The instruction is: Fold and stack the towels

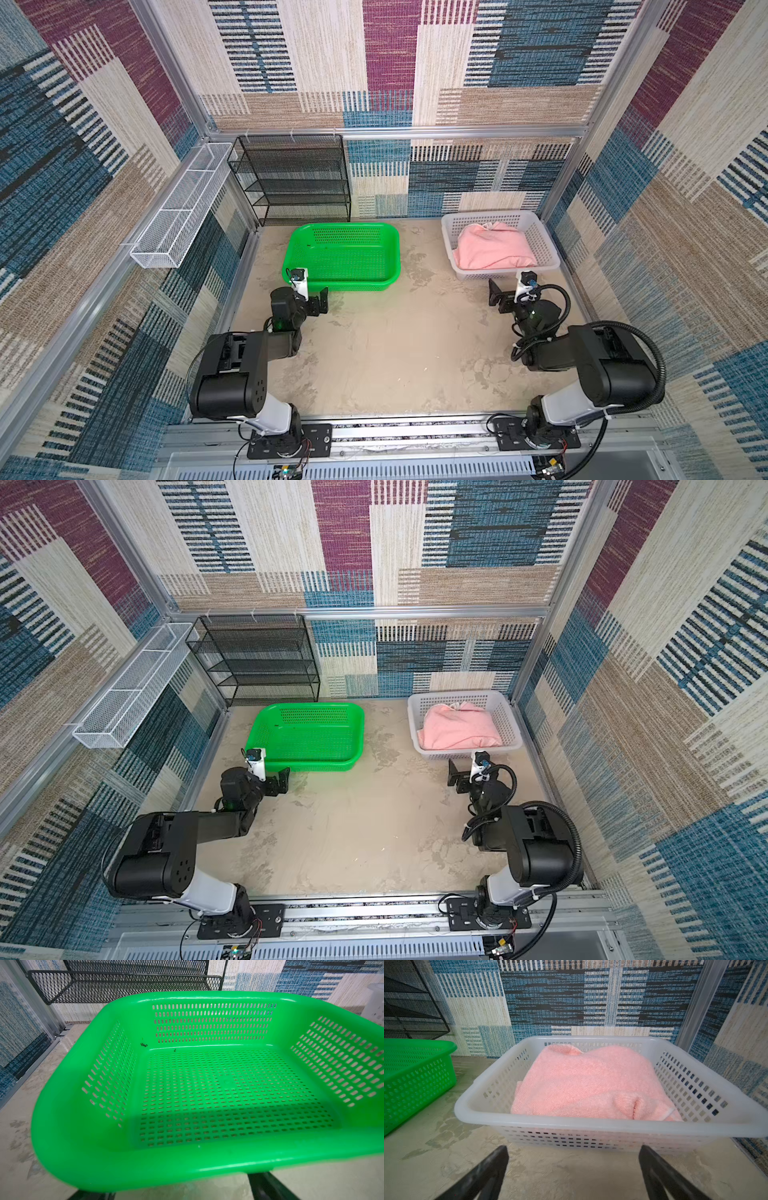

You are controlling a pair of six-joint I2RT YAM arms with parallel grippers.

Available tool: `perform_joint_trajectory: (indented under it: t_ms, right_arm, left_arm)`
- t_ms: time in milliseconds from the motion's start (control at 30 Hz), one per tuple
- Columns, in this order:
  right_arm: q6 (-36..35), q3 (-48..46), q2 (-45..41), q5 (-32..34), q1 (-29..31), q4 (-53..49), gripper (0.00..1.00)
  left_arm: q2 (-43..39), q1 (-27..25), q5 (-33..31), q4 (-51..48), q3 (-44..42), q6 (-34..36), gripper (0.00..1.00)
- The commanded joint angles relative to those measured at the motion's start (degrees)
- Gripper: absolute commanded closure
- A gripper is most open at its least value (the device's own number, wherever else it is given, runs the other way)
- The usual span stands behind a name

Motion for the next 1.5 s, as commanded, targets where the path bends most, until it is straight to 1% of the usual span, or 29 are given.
perform_joint_trajectory:
  t_ms: [0, 1100, 1200, 1267, 1333, 1400, 1467]
  right_arm:
    - [0.60, 0.13, -0.08, 0.31, 0.18, 1.51, 0.00]
    - [0.59, -0.02, -0.15, 0.29, 0.19, 1.68, 0.00]
    - [0.24, -0.25, -0.63, -0.47, 0.19, 1.78, 0.00]
    - [0.40, -0.27, -2.02, 0.25, 0.17, 0.74, 0.00]
    - [0.88, -0.48, -4.35, 1.44, 0.18, -0.81, 0.00]
    - [0.90, -0.51, -6.71, 1.97, 0.16, -2.88, 0.00]
    - [0.99, 0.04, -9.26, 2.44, 0.14, -6.67, 0.00]
  left_arm:
    - [-0.03, 0.07, 1.01, 1.88, 0.00, 0.80, 0.01]
    - [0.05, 0.07, 1.12, 1.94, 0.02, 0.67, 0.01]
    - [-0.32, 0.07, -2.35, 2.43, -0.50, -0.67, 0.01]
    - [-1.82, 0.07, -3.19, 3.96, -1.94, -1.02, 0.01]
    - [-5.67, 0.07, -4.77, 2.62, -2.94, -1.55, 0.01]
    - [-9.98, 0.07, -6.51, -1.33, -3.13, -1.96, 0.01]
    - [-13.98, -0.02, -9.24, -8.01, -1.86, -3.49, 0.01]
